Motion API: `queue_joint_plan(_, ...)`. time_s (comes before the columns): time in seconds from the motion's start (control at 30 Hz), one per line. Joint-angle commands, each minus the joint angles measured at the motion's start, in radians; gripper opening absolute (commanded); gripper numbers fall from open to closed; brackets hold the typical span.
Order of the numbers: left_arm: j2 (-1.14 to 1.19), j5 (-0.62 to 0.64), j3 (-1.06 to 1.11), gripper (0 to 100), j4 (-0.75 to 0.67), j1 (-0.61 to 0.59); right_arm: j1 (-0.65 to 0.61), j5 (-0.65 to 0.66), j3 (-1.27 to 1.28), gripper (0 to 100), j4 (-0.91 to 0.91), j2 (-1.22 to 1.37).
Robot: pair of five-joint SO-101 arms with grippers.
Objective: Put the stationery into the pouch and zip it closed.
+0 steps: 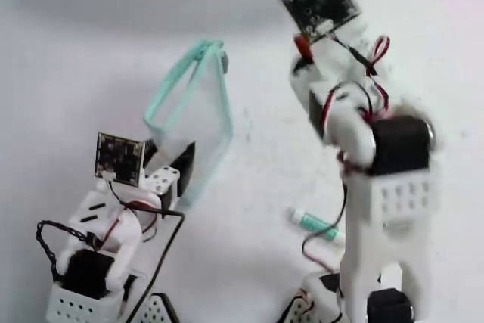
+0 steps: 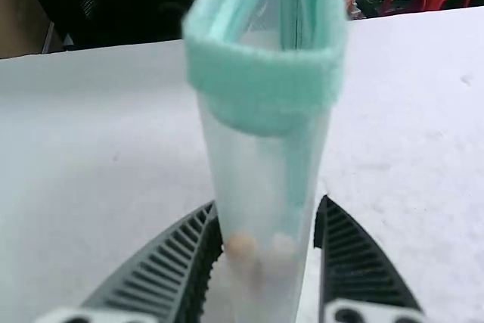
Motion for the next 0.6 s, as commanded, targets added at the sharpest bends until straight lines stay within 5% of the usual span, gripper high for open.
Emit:
queue_joint_plan(0.0, -0.012, 0.009, -0.005, 21, -0.023, 0.002, -0.18, -0.132, -0.219, 1.7, -0.053, -0.038)
queue_joint_plan(0.23, -0.012, 0.009, -0.005, 21, -0.021, 0.002, -0.424, -0.178, -0.229, 1.7, -0.381, -0.005)
queue_joint_plan(0.57, -0.012, -0.023, -0.005, 21, -0.028, 0.002, -0.475, -0.333, -0.158, 1.7, -0.565, 0.185)
